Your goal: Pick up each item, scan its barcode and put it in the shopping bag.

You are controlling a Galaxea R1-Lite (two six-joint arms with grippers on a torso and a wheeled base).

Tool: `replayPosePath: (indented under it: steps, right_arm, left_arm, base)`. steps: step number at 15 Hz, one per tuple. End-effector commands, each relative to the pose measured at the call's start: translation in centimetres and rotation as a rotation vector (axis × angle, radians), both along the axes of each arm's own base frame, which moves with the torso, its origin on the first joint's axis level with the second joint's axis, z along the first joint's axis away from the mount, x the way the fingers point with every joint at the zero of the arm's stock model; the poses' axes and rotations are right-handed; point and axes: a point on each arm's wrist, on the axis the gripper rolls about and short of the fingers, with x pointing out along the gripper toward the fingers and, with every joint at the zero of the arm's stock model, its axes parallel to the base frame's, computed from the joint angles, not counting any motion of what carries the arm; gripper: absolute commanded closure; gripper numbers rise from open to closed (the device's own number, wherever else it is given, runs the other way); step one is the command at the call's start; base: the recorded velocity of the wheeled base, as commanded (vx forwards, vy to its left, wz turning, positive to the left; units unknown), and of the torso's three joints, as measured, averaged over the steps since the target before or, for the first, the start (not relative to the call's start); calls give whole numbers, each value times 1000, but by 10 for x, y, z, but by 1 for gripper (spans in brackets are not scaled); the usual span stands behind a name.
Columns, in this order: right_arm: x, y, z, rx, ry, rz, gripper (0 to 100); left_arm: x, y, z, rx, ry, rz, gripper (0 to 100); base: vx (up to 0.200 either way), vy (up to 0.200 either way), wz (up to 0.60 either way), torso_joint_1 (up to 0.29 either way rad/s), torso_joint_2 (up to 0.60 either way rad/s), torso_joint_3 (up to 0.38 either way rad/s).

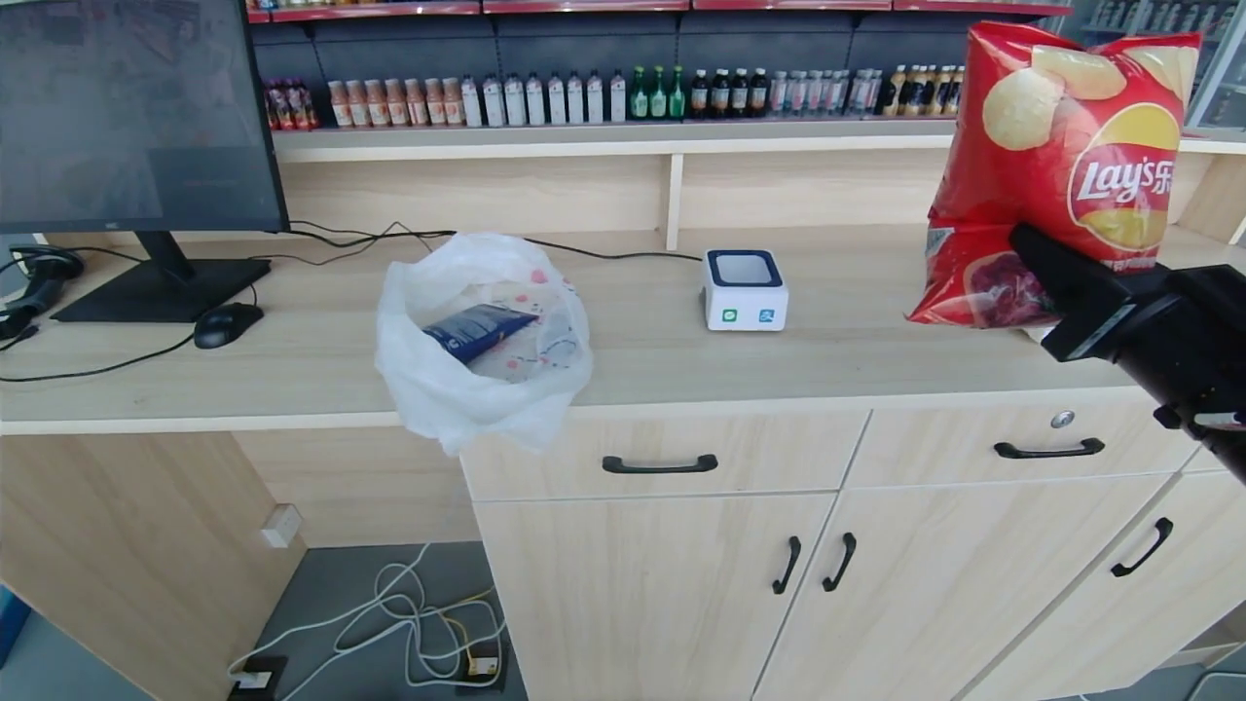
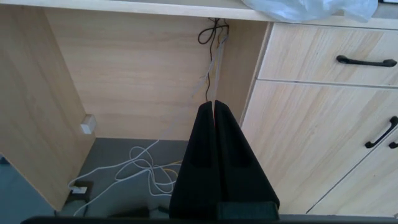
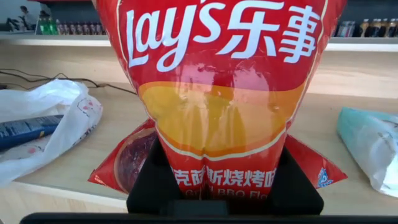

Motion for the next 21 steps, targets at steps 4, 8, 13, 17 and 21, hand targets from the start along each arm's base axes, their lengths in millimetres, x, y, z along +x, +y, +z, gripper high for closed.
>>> replayPosePath:
  steps: [4, 8, 13, 17, 21]
  right_arm:
    - [-1, 0, -7, -6, 23, 2, 100]
    - [3, 1, -10, -8, 29, 2, 100]
    - [1, 1, -13, -14, 34, 16, 100]
    - [2, 4, -15, -17, 41, 26, 100]
    - [-2, 3, -19, -20, 54, 25, 100]
  left_arm:
    - [0, 0, 0, 0, 0, 2, 100]
    - [0, 0, 0, 5, 0, 0, 100]
    - [0, 0, 0, 17, 1, -1, 100]
    - [0, 0, 0, 16, 1, -1, 100]
    - [0, 0, 0, 14, 1, -1, 100]
  base:
    - [0, 200, 0, 4, 2, 4]
    - [0, 100, 0, 1, 1, 0]
    - [40, 0, 0, 0, 0, 0]
    - [200, 0, 0, -6, 1, 5]
    - [50, 0, 0, 5, 1, -1]
